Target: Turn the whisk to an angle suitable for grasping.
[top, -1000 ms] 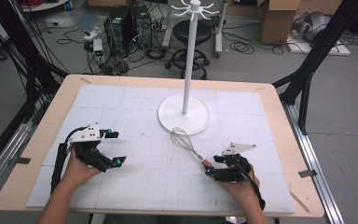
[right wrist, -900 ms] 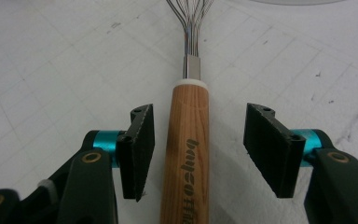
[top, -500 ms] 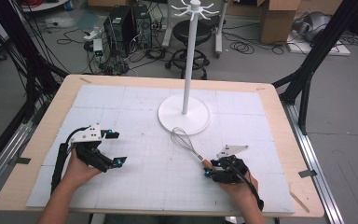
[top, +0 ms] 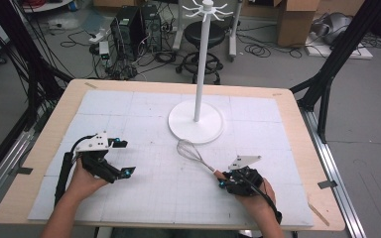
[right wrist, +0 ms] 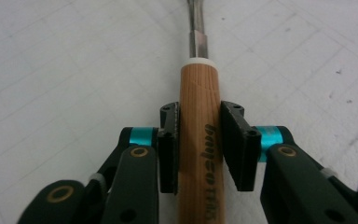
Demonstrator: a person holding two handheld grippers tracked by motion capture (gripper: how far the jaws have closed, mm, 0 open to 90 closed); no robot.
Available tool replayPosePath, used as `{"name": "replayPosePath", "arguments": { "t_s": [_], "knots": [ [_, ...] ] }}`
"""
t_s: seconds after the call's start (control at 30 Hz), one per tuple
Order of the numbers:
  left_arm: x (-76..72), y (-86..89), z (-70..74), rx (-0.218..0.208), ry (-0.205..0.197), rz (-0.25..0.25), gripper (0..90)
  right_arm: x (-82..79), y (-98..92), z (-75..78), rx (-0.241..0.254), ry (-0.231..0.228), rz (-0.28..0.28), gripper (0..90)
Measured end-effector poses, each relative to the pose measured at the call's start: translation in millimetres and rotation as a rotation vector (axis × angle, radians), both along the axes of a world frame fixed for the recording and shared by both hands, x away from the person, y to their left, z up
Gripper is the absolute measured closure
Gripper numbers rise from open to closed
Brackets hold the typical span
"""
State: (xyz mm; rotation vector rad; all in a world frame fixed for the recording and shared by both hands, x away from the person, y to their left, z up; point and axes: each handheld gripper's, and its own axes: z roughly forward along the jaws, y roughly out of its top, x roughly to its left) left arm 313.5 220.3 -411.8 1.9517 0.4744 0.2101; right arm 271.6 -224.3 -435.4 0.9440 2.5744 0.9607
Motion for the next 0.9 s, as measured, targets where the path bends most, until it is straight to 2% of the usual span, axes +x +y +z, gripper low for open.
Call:
{"name": "replayPosePath", "arguments": {
  "t_s": [0.1, 0.37, 0.53, 0.57, 0.7, 0.9],
  "knots": [
    [0.2, 0.4, -0.2, -0.002, 0.004, 0.002, 2.0, -2.0, 2.9, 0.5, -0.026, -0.021, 0.030, 69.7],
    [0.9, 3.8, 1.7, -0.018, 0.001, 0.014, 2.0, -2.5, 6.8, 0.0, -0.021, -0.047, 0.064, 70.1],
    [0.6, 5.5, 3.2, -0.030, -0.003, 0.018, 2.0, -2.4, 12.1, 0.2, -0.037, -0.061, 0.085, 70.1],
    [0.7, 5.9, 3.3, -0.032, -0.001, 0.019, 2.0, -1.6, 15.9, 0.1, -0.041, -0.069, 0.106, 70.1],
    [-0.9, 6.4, 5.1, -0.035, -0.007, 0.022, 2.0, 0.1, 23.4, 1.2, -0.048, -0.066, 0.126, 70.1],
    [-0.7, 9.1, 6.8, -0.054, -0.010, 0.026, 2.0, 8.7, 50.0, 0.7, -0.054, -0.074, 0.193, 70.1]
  ]
}}
